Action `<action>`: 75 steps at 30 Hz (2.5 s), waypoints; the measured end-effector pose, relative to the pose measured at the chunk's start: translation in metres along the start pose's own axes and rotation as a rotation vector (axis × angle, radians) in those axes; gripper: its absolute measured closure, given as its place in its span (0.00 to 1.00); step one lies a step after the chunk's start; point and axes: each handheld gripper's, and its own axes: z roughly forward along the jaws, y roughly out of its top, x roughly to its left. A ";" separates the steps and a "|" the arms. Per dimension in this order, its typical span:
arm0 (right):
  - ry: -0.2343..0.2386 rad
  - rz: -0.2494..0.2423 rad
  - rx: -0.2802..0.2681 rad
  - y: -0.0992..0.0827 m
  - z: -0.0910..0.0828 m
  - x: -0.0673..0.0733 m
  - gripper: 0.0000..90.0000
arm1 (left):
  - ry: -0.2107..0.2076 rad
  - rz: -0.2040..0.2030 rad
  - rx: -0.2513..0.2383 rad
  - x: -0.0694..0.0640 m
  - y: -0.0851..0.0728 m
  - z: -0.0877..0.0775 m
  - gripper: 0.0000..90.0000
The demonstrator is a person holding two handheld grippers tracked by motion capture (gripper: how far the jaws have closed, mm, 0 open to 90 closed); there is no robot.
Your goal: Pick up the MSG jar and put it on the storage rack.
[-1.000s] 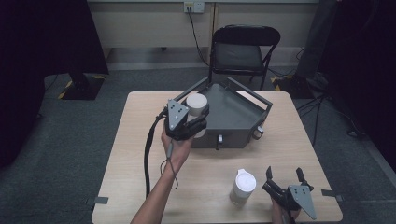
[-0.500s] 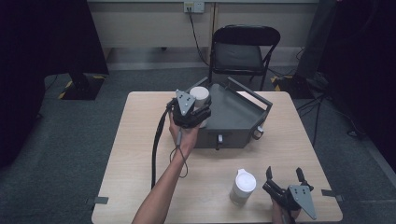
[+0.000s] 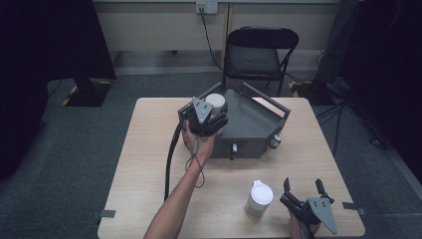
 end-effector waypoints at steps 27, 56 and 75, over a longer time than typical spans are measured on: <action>0.000 0.000 0.000 0.000 0.000 0.000 0.01 | 0.026 0.014 -0.006 -0.006 -0.003 -0.002 0.38; -0.007 0.000 0.000 0.000 0.000 0.001 0.01 | 0.043 -0.027 -0.014 0.000 -0.010 -0.013 0.00; -0.012 -0.001 0.000 0.000 0.000 0.002 0.01 | 0.052 -0.029 -0.073 -0.003 -0.011 -0.035 0.00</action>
